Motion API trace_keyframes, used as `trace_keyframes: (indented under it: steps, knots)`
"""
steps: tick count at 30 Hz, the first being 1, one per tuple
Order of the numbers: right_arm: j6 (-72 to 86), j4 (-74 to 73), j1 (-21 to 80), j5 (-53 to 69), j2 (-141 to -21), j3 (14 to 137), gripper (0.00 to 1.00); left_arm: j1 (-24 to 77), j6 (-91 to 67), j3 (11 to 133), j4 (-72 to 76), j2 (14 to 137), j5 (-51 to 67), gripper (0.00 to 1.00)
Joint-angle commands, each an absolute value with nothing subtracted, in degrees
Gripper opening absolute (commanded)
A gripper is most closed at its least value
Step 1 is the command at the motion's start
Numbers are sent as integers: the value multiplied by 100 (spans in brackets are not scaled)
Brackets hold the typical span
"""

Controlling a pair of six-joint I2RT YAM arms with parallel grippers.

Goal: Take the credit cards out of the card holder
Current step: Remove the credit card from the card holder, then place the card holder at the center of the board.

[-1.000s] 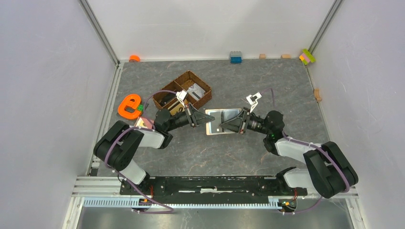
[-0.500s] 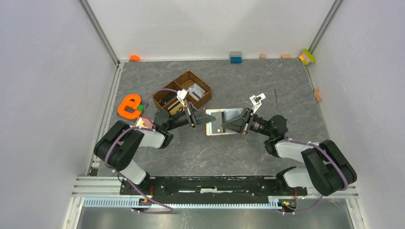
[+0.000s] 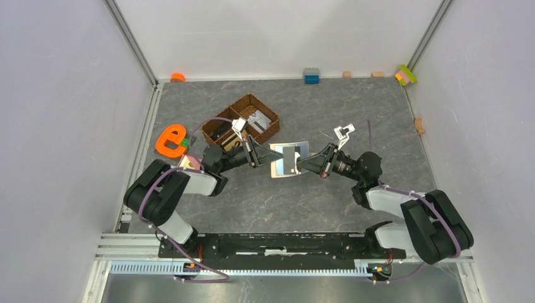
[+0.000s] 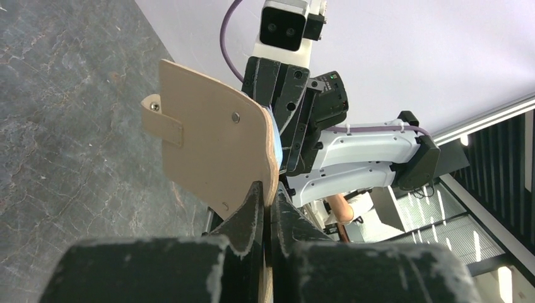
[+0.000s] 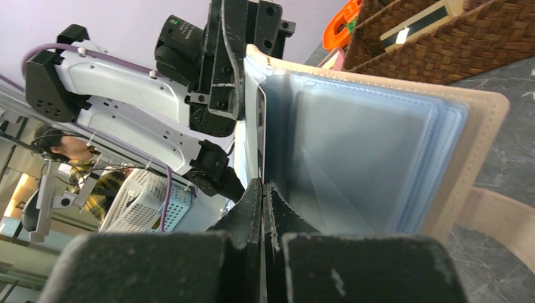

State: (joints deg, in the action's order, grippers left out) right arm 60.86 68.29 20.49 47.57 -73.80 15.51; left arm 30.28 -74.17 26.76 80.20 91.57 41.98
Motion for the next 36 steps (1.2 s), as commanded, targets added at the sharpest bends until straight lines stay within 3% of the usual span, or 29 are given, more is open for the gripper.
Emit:
trace_keyframes:
  steps: [1, 10, 22, 31, 36]
  knots:
    - [5657, 6228, 1966, 4518, -7227, 1653, 0, 2973, -7506, 2652, 8354, 9124, 4113, 2]
    - [5585, 5884, 1437, 4031, -6660, 1267, 0, 2866, -7153, 2544, 7706, 9111, 3834, 2]
    - [4869, 4641, 1318, 3457, -5912, 1349, 0, 2874, -5414, 3387, 3481, 9192, 2936, 7]
    - [4983, 4808, 1313, 3586, -6144, 1344, 0, 2880, -5098, 3798, 2922, 9901, 2814, 7]
    - [4981, 4813, 1318, 3586, -6178, 1341, 0, 2879, -4703, 4075, 2328, 10043, 2671, 21]
